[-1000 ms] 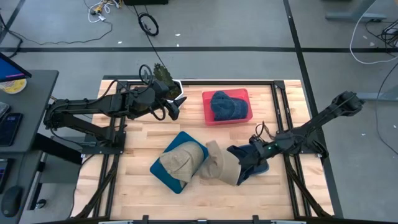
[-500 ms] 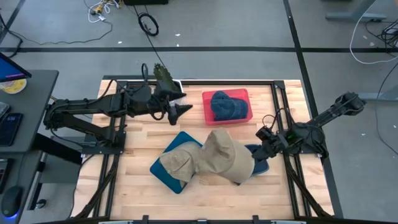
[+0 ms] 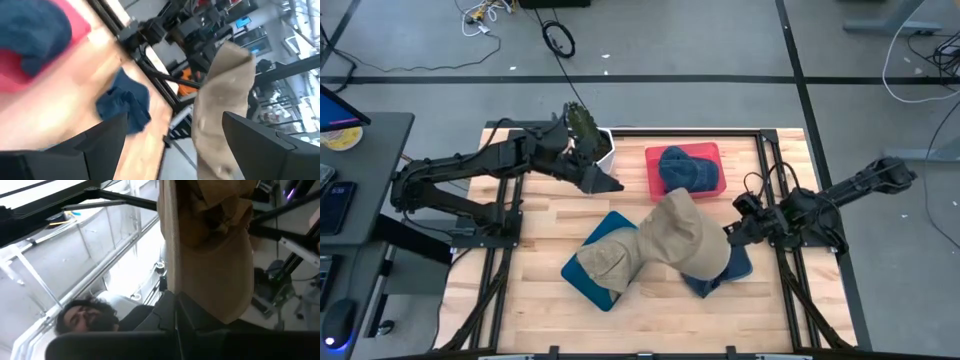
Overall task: Pick & Place hat
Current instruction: Put the brown cap into the blue bin
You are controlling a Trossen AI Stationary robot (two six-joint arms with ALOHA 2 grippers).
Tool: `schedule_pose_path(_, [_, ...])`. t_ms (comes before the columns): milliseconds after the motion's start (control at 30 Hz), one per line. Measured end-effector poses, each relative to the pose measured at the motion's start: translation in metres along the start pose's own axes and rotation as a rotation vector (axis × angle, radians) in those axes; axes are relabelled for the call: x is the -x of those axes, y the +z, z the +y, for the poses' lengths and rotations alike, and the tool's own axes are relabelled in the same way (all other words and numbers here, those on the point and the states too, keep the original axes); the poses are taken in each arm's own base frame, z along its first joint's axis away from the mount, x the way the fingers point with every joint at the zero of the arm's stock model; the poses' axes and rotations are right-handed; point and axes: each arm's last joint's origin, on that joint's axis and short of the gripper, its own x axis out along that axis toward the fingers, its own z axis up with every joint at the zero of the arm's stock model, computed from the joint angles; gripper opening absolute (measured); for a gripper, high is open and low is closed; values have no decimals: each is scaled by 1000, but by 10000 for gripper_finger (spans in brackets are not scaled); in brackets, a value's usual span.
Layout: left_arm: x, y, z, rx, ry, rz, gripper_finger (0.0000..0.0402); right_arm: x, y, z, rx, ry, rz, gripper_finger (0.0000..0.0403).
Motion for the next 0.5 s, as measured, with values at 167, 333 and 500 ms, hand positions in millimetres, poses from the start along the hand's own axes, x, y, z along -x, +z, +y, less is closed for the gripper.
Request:
schedule_pose_path(167, [1,3,-5,44,-71,-1,332,2,10,-1,37,-10,-2,0])
schedule_pose_path(333, [-14,7,-3,87,-109,5,332,-5,24,13,123,38,27,0])
schedule_pose_path(500, [-41,13,1,107,-201,22,332,-11,37,25,185,45,77,0])
